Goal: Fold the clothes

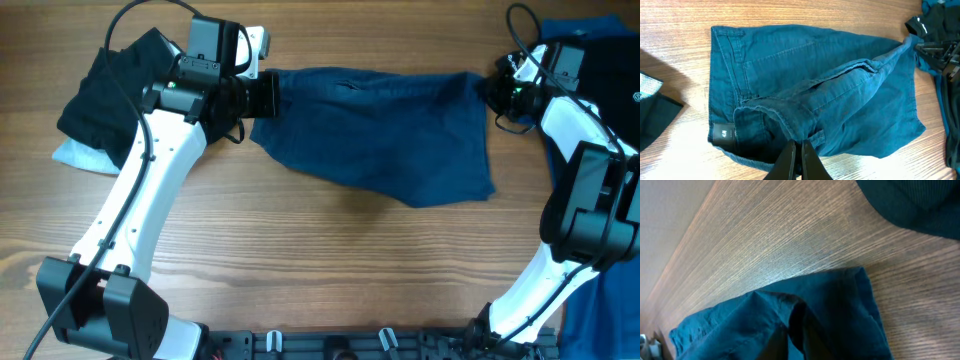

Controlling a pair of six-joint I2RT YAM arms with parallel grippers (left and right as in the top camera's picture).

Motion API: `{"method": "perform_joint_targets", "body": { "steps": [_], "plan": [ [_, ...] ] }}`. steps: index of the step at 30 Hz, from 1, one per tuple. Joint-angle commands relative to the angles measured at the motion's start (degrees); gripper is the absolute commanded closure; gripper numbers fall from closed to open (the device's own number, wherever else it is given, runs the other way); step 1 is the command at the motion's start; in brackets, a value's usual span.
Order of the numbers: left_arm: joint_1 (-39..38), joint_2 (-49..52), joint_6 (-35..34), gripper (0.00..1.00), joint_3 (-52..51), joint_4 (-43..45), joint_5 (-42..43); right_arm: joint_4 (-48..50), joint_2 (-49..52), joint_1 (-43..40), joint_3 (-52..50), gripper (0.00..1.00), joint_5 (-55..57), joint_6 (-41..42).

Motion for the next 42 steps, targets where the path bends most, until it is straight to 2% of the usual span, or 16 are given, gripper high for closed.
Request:
{"method": "perform_joint_targets", "body": {
  "steps": [1, 7, 11, 14, 19, 23, 25, 31, 36, 37, 39, 40, 41, 42],
  "plan": [
    [0.2, -0.76, 0.94, 0.96, 0.33, -0.55, 0.31, 0.57, 0.66, -0.2, 0.5, 0.96, 0.9, -1.53],
    [0.2, -0.76, 0.96, 0.96, 0.33, -0.9, 0.28, 0.09, 0.17, -0.37, 0.5, 0.96, -0.52, -4.2],
    [0.24, -1.81, 0.94, 0.96, 0.33, -1.62, -1.7, -1.29, -2.93, -1.6, 0.5, 0.96, -8.55, -14.25],
    [0.24, -5.53, 0.96, 0.96, 0.33, -3.63, -3.8, -7.37, -9.42, -3.76, 0.5, 0.96, -9.09, -18.18],
    [0.2, -10.58, 0.96, 0.96, 0.33, -10.32, -3.78, -19.89, -22.64, -7.26, 0.5, 0.96, -8.7, -19.67],
    [0.2, -12.5, 0.92, 0.95, 0.33, -17.31, -3.78, -30.91, -30.69, -7.58, 0.5, 0.96, -3.52, -19.47],
    [0.2, -13.31, 0.92, 0.95, 0.33, -23.19, -3.76, -39.56, -34.36, -7.58, 0.5, 0.96, 1.16, -19.43],
    [0.2, -13.57, 0.92, 0.91, 0.33, -37.35, -3.58, -57.16, -38.82, -7.58, 0.5, 0.96, 12.15, -19.52],
    [0.2, -13.57, 0.9, 0.91, 0.33, -43.47, -3.58, -61.96, -39.47, -7.58, 0.5, 0.95, 14.56, -19.93],
    [0.2, -13.57, 0.9, 0.89, 0.33, -43.8, -3.61, -61.96, -39.47, -7.58, 0.48, 0.96, 14.56, -19.96],
    [0.2, -13.57, 0.92, 0.75, 0.33, -42.77, -3.61, -60.94, -39.47, -7.52, 0.39, 0.96, 13.35, -19.93],
    [0.2, -13.55, 0.92, 0.63, 0.33, -41.0, -3.61, -58.31, -39.47, -7.26, -0.35, 0.91, 11.43, -19.98],
    [0.2, -13.49, 0.9, 0.55, 0.31, -38.16, -3.58, -54.47, -39.45, -6.75, -1.84, 0.84, 8.81, -20.11],
    [0.2, -13.35, 0.92, 0.52, 0.22, -34.91, -3.61, -50.51, -39.36, -6.1, -3.65, 0.79, 6.36, -20.15]
  ]
}}
